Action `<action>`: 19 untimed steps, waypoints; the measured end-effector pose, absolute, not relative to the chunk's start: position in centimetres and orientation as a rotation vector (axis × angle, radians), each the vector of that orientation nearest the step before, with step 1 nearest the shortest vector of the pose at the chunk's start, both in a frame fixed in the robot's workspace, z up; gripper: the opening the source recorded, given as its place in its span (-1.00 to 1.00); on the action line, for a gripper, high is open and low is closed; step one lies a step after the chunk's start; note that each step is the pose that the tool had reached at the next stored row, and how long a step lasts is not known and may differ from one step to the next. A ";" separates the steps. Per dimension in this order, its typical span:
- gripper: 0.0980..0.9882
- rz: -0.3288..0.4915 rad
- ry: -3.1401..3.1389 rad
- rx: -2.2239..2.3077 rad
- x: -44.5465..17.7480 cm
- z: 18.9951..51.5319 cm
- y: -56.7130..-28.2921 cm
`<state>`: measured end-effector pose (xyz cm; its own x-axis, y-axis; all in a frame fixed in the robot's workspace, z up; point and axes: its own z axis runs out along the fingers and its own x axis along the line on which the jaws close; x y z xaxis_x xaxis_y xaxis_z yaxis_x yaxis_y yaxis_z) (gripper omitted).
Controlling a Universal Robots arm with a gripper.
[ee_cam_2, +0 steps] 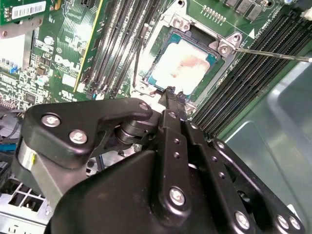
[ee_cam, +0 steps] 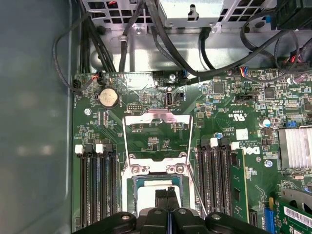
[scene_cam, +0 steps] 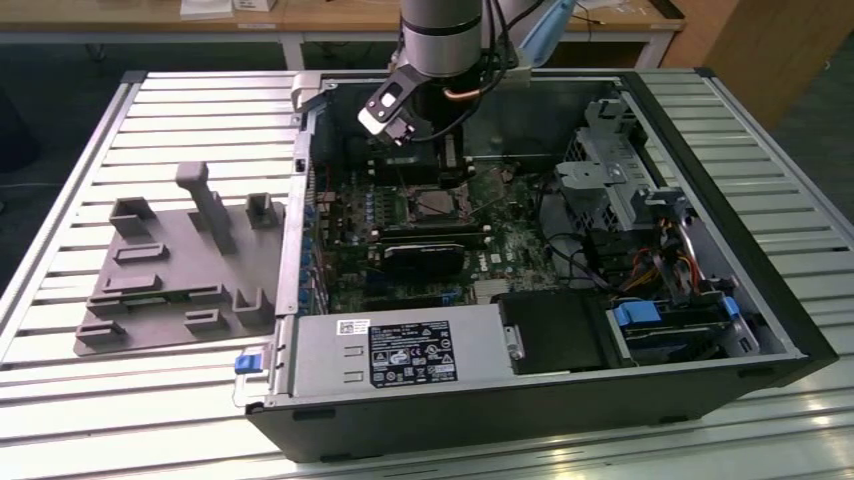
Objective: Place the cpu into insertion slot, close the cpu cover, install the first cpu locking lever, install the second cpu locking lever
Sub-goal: 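Place the cpu into insertion slot, then close the cpu cover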
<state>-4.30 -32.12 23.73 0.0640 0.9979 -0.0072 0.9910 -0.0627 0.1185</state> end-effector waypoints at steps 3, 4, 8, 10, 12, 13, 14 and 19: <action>-0.99 0.092 2.097 2.234 -4.3 23.7 -32.1; -0.99 0.080 2.102 2.240 -4.3 23.7 -32.1; -0.99 0.063 2.109 2.248 -4.3 23.7 -32.1; -0.99 0.056 2.113 2.251 -4.3 23.7 -32.1; -0.99 0.055 2.113 2.251 -4.3 23.7 -32.1; -0.99 0.054 2.113 2.252 -4.3 23.7 -32.1; -0.99 0.054 2.114 2.252 -4.3 23.7 -32.1; -0.99 0.051 2.115 2.253 -4.3 23.7 -32.1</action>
<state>-4.28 -32.12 23.69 0.0636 0.9979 -0.0109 0.9962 -0.0628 0.0603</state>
